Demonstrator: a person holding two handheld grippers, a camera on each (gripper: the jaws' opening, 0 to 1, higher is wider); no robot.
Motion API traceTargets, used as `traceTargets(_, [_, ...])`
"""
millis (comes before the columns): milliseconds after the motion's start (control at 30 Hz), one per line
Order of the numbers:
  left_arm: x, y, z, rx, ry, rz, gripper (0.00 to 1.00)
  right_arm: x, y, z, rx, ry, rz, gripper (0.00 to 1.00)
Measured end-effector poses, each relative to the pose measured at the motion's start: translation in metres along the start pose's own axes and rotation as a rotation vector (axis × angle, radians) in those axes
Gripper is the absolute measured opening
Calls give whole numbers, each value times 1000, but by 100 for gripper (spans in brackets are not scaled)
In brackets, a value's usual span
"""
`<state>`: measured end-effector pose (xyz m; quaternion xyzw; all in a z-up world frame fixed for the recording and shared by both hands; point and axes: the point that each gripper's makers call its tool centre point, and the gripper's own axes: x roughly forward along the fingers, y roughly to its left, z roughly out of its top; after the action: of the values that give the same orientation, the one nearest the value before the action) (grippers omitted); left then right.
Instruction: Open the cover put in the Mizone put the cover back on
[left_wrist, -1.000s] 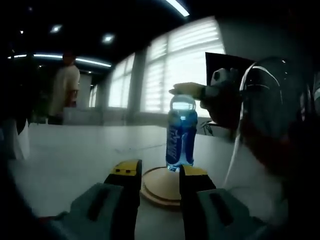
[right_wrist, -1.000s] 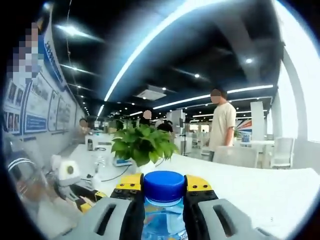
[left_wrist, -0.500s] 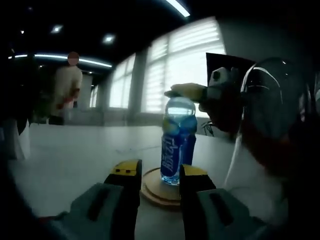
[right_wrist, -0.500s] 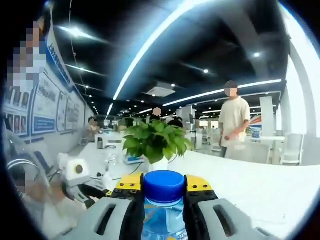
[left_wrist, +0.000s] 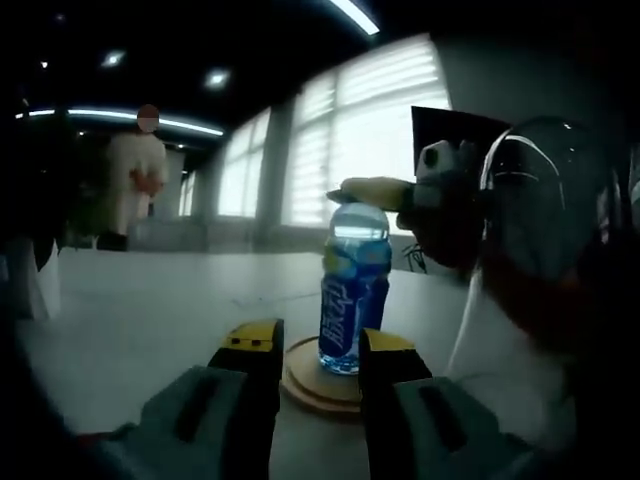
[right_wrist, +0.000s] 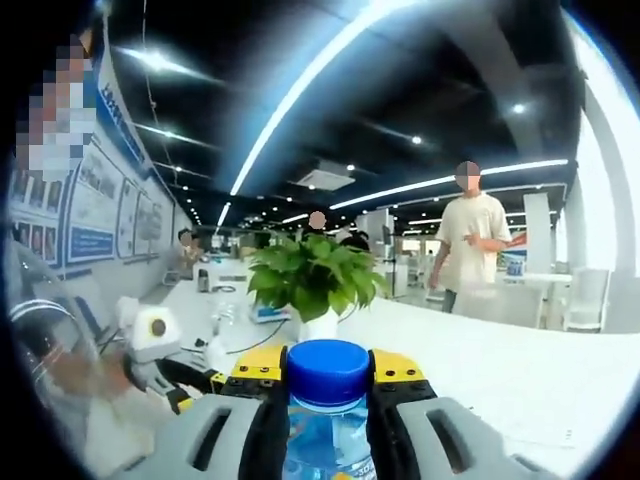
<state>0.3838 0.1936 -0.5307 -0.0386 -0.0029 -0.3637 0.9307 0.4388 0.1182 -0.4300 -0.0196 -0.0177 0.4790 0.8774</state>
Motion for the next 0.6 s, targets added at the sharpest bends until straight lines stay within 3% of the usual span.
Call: traceTargets(600, [-1,-1,0,-8,-4,-6,22,0,1,1,4,-1,15,23])
